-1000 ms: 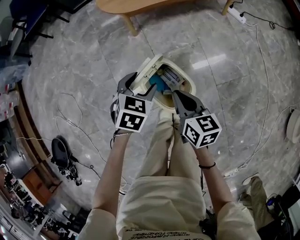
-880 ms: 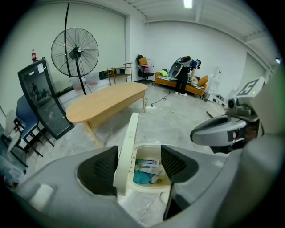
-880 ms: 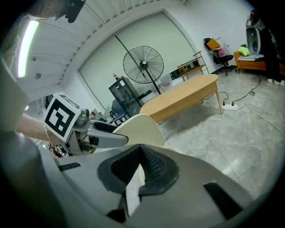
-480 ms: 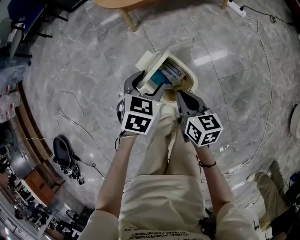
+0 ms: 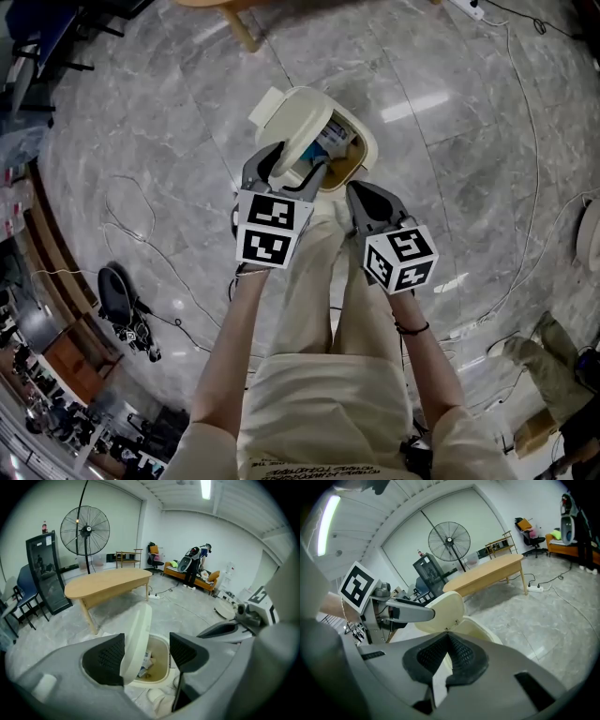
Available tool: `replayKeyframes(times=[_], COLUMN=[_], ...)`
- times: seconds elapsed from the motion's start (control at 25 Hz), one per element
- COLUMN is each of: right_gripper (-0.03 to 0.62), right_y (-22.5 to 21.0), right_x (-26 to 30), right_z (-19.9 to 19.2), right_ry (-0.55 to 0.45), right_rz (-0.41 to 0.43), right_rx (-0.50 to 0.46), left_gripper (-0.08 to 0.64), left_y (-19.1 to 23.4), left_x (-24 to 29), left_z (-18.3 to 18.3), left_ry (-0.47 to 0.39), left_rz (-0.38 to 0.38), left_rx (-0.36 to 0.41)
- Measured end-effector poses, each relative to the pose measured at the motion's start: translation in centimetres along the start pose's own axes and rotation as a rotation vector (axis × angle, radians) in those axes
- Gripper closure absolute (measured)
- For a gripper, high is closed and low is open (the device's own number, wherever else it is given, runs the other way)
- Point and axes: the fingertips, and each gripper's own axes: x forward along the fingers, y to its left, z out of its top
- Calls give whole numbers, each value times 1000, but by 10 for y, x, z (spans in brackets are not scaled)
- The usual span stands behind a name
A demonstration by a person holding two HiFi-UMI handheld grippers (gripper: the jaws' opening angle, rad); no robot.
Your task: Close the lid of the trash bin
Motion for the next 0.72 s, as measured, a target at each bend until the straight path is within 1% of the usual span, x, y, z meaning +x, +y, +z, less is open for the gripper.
replayKeyframes(times=[0.16, 0.44, 0.72], right_gripper=[588, 588, 588], right_y=[-8, -30, -45], right_x=[-11, -21, -28], right_z=[-7, -19, -33], right_ry=[39, 69, 115], right_rz=[10, 30, 63], right_rx=[-52, -74, -117], left_gripper=[252, 253, 253], left_y=[-15, -37, -51], left_x=[8, 28, 42], left_z=[-7, -25, -39], left_ry=[-21, -40, -39], left_rz=[-8, -6, 11], left_rx=[-70, -157, -203])
